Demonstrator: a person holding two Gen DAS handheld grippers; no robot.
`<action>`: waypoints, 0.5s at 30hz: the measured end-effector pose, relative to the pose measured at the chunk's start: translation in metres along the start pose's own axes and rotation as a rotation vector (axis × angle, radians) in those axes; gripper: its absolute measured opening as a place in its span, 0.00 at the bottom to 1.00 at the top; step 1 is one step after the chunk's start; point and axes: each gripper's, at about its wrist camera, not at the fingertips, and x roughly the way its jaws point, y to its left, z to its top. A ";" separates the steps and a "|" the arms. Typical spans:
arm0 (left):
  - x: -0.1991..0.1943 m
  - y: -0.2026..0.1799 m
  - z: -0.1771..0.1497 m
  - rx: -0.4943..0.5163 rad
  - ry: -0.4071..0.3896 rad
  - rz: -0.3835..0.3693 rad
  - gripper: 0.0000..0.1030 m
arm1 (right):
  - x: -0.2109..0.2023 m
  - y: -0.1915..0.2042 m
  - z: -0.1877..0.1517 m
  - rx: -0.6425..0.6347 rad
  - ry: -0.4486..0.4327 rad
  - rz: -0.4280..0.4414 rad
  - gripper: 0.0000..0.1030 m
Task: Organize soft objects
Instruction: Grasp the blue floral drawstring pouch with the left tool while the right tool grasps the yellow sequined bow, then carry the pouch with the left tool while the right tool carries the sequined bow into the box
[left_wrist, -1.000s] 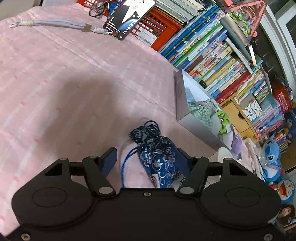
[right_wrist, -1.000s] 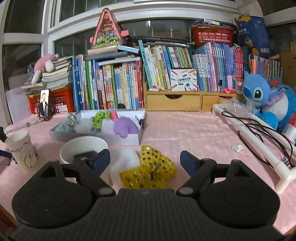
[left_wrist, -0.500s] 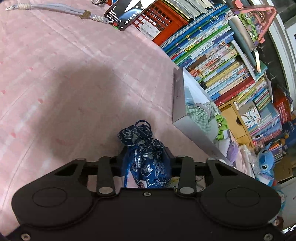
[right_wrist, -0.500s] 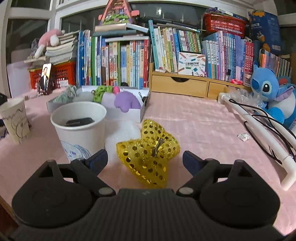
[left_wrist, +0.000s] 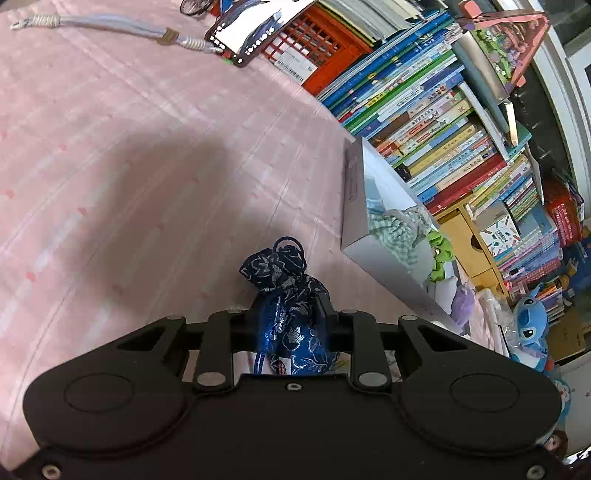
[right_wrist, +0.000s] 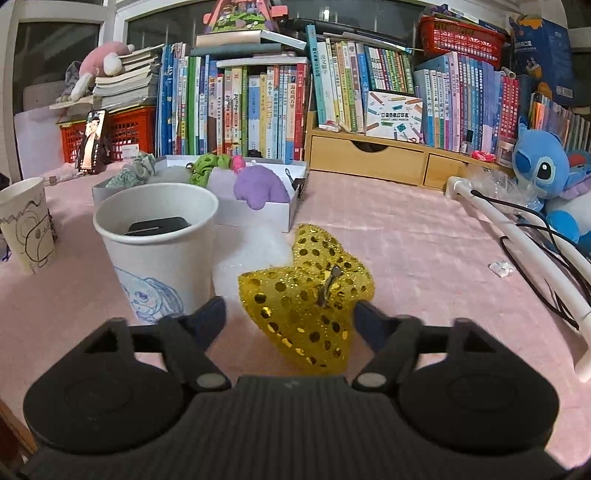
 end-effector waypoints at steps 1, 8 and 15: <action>-0.001 -0.001 0.000 0.006 -0.004 0.001 0.23 | -0.001 0.001 0.000 0.002 -0.003 -0.006 0.56; -0.011 -0.010 0.006 0.052 -0.038 0.003 0.23 | -0.009 0.002 0.006 -0.002 -0.045 -0.042 0.41; -0.018 -0.020 0.013 0.091 -0.067 0.006 0.22 | -0.020 -0.003 0.017 0.029 -0.098 -0.096 0.26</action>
